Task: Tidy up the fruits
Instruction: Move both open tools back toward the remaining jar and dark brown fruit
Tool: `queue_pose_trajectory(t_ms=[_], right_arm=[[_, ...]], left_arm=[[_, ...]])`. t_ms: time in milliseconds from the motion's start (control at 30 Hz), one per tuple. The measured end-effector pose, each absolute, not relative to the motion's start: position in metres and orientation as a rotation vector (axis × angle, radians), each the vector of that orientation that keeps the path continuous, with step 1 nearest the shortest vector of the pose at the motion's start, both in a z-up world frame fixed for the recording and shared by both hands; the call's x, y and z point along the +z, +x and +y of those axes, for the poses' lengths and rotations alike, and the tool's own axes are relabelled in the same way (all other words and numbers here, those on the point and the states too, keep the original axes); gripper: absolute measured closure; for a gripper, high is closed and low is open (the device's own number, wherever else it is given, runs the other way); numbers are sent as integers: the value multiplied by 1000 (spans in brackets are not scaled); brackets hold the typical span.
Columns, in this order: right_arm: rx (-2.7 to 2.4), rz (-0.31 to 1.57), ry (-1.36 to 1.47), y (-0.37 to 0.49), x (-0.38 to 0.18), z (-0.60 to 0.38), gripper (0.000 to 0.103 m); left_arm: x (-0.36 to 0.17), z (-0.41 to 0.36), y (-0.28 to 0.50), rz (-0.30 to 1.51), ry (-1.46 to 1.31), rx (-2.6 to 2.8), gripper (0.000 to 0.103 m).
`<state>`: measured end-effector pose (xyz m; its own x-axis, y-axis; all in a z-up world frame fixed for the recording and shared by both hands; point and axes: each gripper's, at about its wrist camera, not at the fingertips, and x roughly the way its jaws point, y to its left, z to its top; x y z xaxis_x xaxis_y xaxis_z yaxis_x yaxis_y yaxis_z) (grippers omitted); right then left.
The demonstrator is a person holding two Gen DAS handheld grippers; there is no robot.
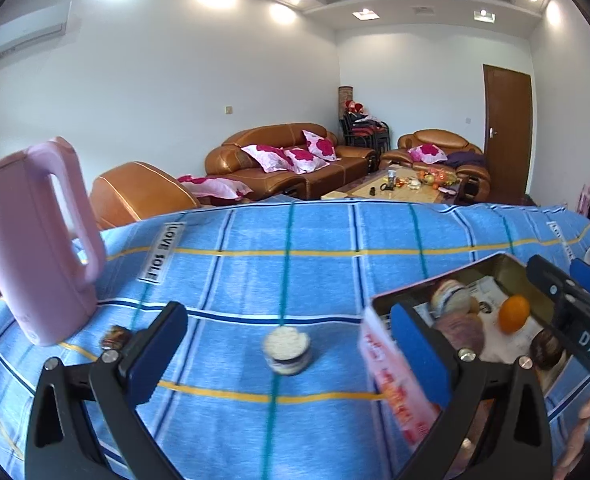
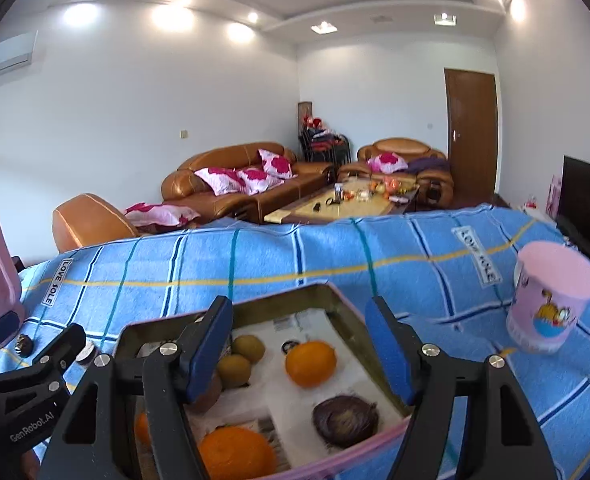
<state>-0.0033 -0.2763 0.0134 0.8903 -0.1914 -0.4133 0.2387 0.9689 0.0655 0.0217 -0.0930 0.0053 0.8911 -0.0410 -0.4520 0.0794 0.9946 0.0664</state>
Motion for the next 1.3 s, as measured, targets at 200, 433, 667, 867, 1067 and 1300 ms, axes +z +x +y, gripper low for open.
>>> queue_pose_trajectory(t_ms=[200, 433, 667, 867, 1067, 1300], right_arm=[[-198, 434, 108, -6, 12, -249, 33], [-149, 458, 74, -1, 10, -213, 33], [-95, 469, 64, 8, 9, -177, 33], [-44, 503, 58, 24, 5, -147, 33], [5, 554, 20, 43, -1, -116, 33], [44, 670, -49, 72, -15, -85, 33]], left_arm=[[5, -68, 19, 471, 93, -47, 0], [3, -27, 25, 495, 102, -3, 0], [-3, 25, 50, 550, 70, 103, 0], [-10, 57, 71, 605, 73, 152, 0], [-19, 91, 83, 682, -71, 139, 0], [-25, 100, 85, 707, -113, 136, 0]])
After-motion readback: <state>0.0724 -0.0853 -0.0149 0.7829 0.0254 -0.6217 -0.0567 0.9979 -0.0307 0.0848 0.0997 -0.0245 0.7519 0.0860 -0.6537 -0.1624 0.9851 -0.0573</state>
